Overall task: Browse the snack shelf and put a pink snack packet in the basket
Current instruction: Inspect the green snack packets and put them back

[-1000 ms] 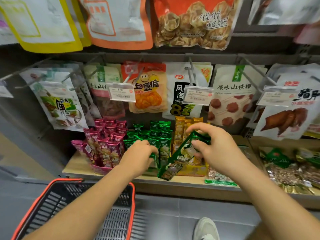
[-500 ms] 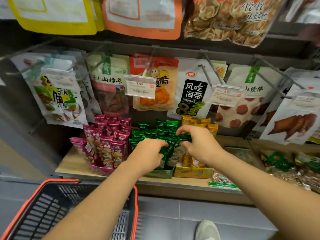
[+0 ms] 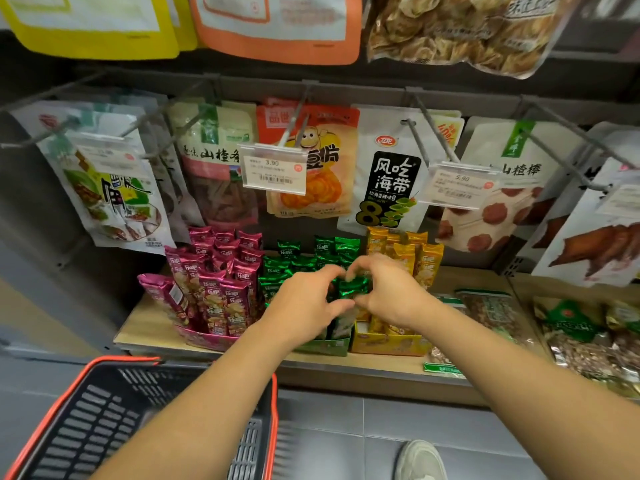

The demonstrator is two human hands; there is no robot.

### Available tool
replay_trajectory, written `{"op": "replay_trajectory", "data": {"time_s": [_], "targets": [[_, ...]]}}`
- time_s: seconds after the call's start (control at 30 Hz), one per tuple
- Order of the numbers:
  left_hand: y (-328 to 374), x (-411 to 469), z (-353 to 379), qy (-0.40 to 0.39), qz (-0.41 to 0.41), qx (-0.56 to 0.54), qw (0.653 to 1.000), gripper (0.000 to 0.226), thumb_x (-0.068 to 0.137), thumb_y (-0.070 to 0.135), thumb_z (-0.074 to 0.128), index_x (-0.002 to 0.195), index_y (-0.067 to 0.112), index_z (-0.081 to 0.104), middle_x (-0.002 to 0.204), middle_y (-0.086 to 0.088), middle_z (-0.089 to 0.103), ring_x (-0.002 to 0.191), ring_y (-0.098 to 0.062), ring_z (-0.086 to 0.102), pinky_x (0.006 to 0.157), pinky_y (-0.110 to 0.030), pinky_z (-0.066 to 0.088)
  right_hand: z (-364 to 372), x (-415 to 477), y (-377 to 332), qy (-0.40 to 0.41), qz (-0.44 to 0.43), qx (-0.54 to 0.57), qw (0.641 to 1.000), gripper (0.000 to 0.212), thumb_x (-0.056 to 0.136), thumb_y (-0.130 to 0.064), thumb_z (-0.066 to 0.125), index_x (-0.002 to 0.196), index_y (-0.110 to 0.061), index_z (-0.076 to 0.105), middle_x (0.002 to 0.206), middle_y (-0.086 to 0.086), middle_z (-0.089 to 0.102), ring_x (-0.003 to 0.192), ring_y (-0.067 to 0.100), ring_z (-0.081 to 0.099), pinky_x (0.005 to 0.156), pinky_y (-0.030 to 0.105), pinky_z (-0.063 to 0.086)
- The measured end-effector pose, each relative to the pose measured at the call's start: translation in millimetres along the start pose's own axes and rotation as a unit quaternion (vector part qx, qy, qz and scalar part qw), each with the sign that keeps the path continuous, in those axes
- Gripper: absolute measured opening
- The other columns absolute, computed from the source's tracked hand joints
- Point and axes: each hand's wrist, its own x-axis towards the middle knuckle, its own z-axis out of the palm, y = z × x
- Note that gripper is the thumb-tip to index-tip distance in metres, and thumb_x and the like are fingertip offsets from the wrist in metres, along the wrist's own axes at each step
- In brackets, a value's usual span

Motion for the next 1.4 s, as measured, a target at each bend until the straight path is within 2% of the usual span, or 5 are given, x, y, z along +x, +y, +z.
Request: {"op": "replay_trajectory", "data": {"time_s": [0.1,0.37,0.93,1.13,1.4], "targets": [[-1,-1,7,-0.007,0.005,0.069,0.998,0.044,0.087,0.043,0.065,0.127,0.026,0.060,0.103,0.001,0.069,0.096,-0.018,0.063,0.085,-0.036,0.052,-11,4,13,-0.073,0.048,0.096,0.991,0.033,0.083,0.000,0.066,0.108,-0.019,0.055,0.107,0.003,0.062,0.093,0.018,0.061,0.083,0.033,0.053],[8,-6,21,-0.077,0.045,0.244,0.966,0.039,0.101,0.037,0.039,0.131,0.017,0.054,0.129,-0.003,0.050,0.120,-0.027,0.036,0.092,-0.045,0.039,6,22,18,0.024,0.050,0.011,0.998,0.036,0.095,-0.022,0.059,0.131,-0.027,0.057,0.133,0.001,0.059,0.120,0.023,0.055,0.100,0.033,0.045],[7,-8,20,-0.038,0.067,0.163,0.984,0.028,0.099,0.024,0.047,0.118,0.023,0.067,0.118,0.000,0.062,0.107,-0.023,0.046,0.090,-0.043,0.047,17,19,8,-0.001,0.050,-0.109,0.993,0.042,0.093,-0.016,0.061,0.134,-0.025,0.055,0.130,0.010,0.060,0.117,0.030,0.056,0.095,0.037,0.049],[0,-14,15,-0.026,0.075,0.131,0.988,0.035,0.094,0.023,0.053,0.129,0.024,0.058,0.123,0.003,0.064,0.107,-0.021,0.050,0.092,-0.037,0.046,-18,-20,-25,0.168,-0.070,-0.221,0.958,0.031,0.088,-0.012,0.065,0.116,-0.015,0.053,0.103,0.005,0.063,0.093,0.030,0.063,0.061,0.033,0.041],[4,-19,5,-0.042,-0.012,0.010,0.999,0.030,0.095,0.017,0.053,0.121,0.026,0.065,0.118,0.001,0.067,0.104,-0.018,0.062,0.089,-0.023,0.048,-75,-106,-40,0.302,-0.201,-0.194,0.911,0.036,0.078,0.006,0.068,0.111,-0.006,0.064,0.106,0.010,0.067,0.090,0.034,0.065,0.066,0.045,0.057]]}}
